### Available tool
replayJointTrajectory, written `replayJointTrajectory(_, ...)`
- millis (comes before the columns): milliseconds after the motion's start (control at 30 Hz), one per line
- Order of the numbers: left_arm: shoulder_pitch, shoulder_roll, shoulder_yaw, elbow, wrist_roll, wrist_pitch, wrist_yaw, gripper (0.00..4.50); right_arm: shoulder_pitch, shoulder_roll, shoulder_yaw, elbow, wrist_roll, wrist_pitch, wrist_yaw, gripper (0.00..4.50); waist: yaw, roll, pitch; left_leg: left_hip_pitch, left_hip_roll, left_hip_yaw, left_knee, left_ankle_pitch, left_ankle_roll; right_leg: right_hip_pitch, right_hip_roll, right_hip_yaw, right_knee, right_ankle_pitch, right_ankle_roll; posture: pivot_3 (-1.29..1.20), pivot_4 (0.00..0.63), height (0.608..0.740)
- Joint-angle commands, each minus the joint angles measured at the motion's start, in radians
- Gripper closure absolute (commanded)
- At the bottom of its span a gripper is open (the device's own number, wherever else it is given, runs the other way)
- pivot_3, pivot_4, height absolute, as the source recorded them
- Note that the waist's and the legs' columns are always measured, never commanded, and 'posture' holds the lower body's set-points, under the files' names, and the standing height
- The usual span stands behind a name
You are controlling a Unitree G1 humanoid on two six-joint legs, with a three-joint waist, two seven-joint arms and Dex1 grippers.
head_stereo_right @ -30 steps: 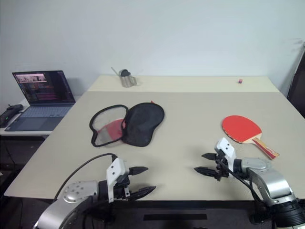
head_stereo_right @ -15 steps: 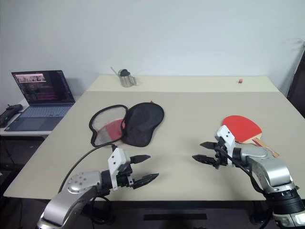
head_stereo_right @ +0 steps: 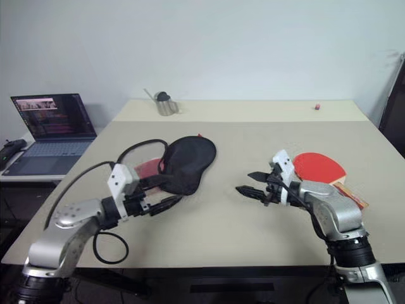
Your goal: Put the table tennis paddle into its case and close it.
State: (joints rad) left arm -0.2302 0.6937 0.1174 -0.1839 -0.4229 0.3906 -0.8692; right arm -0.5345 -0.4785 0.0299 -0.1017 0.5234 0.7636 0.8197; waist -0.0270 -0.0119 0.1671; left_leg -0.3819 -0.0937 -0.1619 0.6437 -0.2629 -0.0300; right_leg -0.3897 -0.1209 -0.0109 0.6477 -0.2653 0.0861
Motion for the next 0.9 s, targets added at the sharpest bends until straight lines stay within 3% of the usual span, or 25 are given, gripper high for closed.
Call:
replayJointTrajectory(33, -0.003, 0.029, 0.014, 0.011, 0.022, -0.046, -0.028, 0.35, -0.027, 0.015, -0.001, -0.02, 0.003, -0.014, -0.013, 0.54, 0.0, 0.0, 0.0, 0.0, 0.0, 0.0, 0.0, 0.0, 0.0, 0.0, 0.0, 0.0, 0.0, 0.0, 0.0, 0.0, 0.15, 0.74)
replayJointTrajectory(233, 0.033, -0.038, 0.014, 0.022, -0.052, 0.011, -0.029, 0.35, -0.008, -0.026, -0.027, -0.075, 0.043, 0.009, 0.022, 0.54, 0.001, 0.0, 0.0, 0.0, 0.0, 0.0, 0.0, 0.0, 0.0, 0.0, 0.0, 0.0, 0.0, 0.0, 0.0, 0.0, 0.15, 0.74)
replayJointTrajectory(533, 0.109, -0.137, 0.094, 0.034, -0.11, 0.102, 0.112, 0.35, 0.014, -0.141, -0.059, -0.158, 0.086, 0.034, 0.081, 0.54, -0.002, 0.0, 0.0, 0.0, 0.0, 0.0, 0.0, -0.002, 0.002, 0.0, 0.0, 0.0, 0.0, 0.0, 0.0, 0.0, 0.15, 0.74)
replayJointTrajectory(900, 0.032, -0.214, 0.134, 0.129, -0.141, 0.217, 0.255, 0.35, 0.032, -0.216, -0.057, -0.203, 0.113, 0.032, 0.13, 0.54, 0.001, 0.0, 0.0, 0.0, 0.0, 0.0, 0.001, -0.002, 0.002, 0.0, 0.0, 0.0, 0.0, 0.0, 0.0, 0.0, 0.15, 0.74)
